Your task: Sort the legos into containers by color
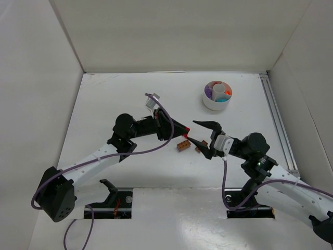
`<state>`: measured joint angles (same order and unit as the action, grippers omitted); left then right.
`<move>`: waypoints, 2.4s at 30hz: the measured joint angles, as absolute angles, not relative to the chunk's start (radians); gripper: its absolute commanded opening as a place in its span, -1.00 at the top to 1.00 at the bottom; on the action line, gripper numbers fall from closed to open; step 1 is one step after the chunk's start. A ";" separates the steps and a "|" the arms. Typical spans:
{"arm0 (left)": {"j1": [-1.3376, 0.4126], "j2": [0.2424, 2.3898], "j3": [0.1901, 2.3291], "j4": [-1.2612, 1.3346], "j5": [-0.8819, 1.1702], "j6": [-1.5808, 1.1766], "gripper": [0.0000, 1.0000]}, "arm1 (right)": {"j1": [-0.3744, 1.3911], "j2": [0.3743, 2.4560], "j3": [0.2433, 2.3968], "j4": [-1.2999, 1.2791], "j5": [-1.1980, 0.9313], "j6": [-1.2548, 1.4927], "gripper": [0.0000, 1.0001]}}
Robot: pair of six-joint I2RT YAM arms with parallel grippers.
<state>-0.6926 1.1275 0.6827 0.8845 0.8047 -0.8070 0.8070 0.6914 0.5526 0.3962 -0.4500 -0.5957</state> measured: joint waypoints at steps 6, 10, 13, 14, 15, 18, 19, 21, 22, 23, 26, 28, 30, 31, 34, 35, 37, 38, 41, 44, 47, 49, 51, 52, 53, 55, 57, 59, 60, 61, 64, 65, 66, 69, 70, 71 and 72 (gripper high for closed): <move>-0.693 1.099 0.665 0.910 0.743 -0.827 0.63 | 0.839 0.723 0.553 0.413 -0.434 -0.595 -0.34; -0.693 1.090 0.654 0.940 0.715 -0.831 0.60 | 0.860 0.746 0.553 0.417 -0.422 -0.595 -0.32; -0.692 1.089 0.648 0.947 0.702 -0.833 0.60 | 0.865 0.752 0.553 0.431 -0.414 -0.594 -0.32; -0.692 1.089 0.647 0.947 0.699 -0.833 0.60 | 0.867 0.752 0.553 0.436 -0.410 -0.594 -0.32; -0.692 1.089 0.645 0.948 0.698 -0.833 0.60 | 0.870 0.752 0.553 0.440 -0.404 -0.594 -0.32; -0.693 1.087 0.636 0.954 0.693 -0.833 0.60 | 0.879 0.752 0.553 0.455 -0.387 -0.594 -0.23; -0.692 1.084 0.631 0.953 0.691 -0.836 0.60 | 0.880 0.752 0.553 0.460 -0.383 -0.594 -0.21; -0.692 1.081 0.625 0.956 0.686 -0.839 0.60 | 0.886 0.752 0.553 0.474 -0.374 -0.594 -0.15; -0.692 1.080 0.622 0.959 0.685 -0.840 0.60 | 0.888 0.754 0.553 0.481 -0.373 -0.594 -0.13; -0.692 1.078 0.620 0.960 0.683 -0.841 0.60 | 0.892 0.754 0.553 0.488 -0.371 -0.594 -0.13; -0.692 1.077 0.619 0.964 0.680 -0.844 0.60 | 0.902 0.759 0.553 0.501 -0.369 -0.594 -0.13; -0.692 1.077 0.619 0.969 0.679 -0.845 0.60 | 0.905 0.768 0.553 0.511 -0.368 -0.594 -0.13; -0.692 1.077 0.619 0.974 0.679 -0.846 0.60 | 0.907 0.779 0.553 0.512 -0.367 -0.594 -0.13; -0.692 1.077 0.619 0.976 0.679 -0.846 0.60 | 0.907 0.784 0.553 0.517 -0.366 -0.594 -0.13; -0.693 1.077 0.617 0.979 0.679 -0.849 0.60 | 0.912 0.793 0.553 0.533 -0.366 -0.593 -0.13; -0.692 1.077 0.617 0.982 0.679 -0.850 0.60 | 0.912 0.793 0.553 0.534 -0.366 -0.593 -0.13; -0.692 1.077 0.617 0.987 0.679 -0.851 0.60 | 0.912 0.793 0.553 0.538 -0.366 -0.592 -0.06; -0.693 1.077 0.617 0.989 0.680 -0.852 0.60 | 0.912 0.793 0.553 0.541 -0.366 -0.593 -0.01; -0.693 1.076 0.617 0.992 0.681 -0.853 0.58 | 0.912 0.793 0.553 0.551 -0.360 -0.590 0.18; -0.693 1.071 0.617 0.991 0.680 -0.855 0.58 | 0.912 0.793 0.554 0.555 -0.358 -0.586 0.25; -0.693 1.068 0.617 0.993 0.680 -0.855 0.44 | 0.912 0.795 0.554 0.561 -0.358 -0.586 0.35; -0.693 1.067 0.617 0.995 0.681 -0.855 0.31 | 0.912 0.799 0.554 0.562 -0.358 -0.586 0.38; -0.692 1.067 0.617 0.998 0.681 -0.855 0.03 | 0.912 0.805 0.554 0.562 -0.358 -0.586 0.41; -0.693 1.067 0.617 0.998 0.682 -0.856 -0.10 | 0.912 0.809 0.554 0.562 -0.359 -0.586 0.41; -0.693 1.067 0.617 0.998 0.682 -0.857 -0.23 | 0.912 0.811 0.554 0.562 -0.359 -0.586 0.41; -0.693 1.067 0.617 0.992 0.680 -0.855 -0.40 | 0.912 0.812 0.554 0.561 -0.359 -0.586 0.41; -0.693 1.065 0.617 0.976 0.677 -0.849 -0.61 | 0.912 0.812 0.554 0.561 -0.355 -0.586 0.44; -0.693 1.057 0.617 0.937 0.662 -0.836 -1.00 | 0.912 0.812 0.555 0.554 -0.343 -0.586 0.44; -0.693 1.050 0.617 0.912 0.648 -0.824 -1.00 | 0.912 0.812 0.558 0.543 -0.334 -0.586 0.44; -0.693 1.039 0.617 0.882 0.629 -0.811 -1.00 | 0.912 0.812 0.562 0.528 -0.324 -0.586 0.44; -0.692 0.999 0.626 0.754 0.537 -0.764 -1.00 | 0.912 0.823 0.599 0.458 -0.263 -0.587 0.44; -0.689 0.984 0.632 0.707 0.506 -0.749 -1.00 | 0.912 0.834 0.617 0.430 -0.236 -0.587 0.44; -0.680 0.970 0.635 0.664 0.478 -0.738 -1.00 | 0.912 0.850 0.640 0.408 -0.204 -0.587 0.44; -0.627 0.916 0.635 0.547 0.395 -0.713 -1.00 | 0.906 0.920 0.708 0.336 -0.120 -0.587 0.44; -0.598 0.891 0.635 0.499 0.359 -0.707 -1.00 | 0.898 0.947 0.728 0.314 -0.102 -0.587 0.44; -0.581 0.874 0.635 0.467 0.338 -0.704 -1.00 | 0.887 0.973 0.744 0.293 -0.089 -0.587 0.44; -0.561 0.855 0.635 0.430 0.315 -0.700 -1.00 | 0.866 0.996 0.762 0.268 -0.084 -0.586 0.44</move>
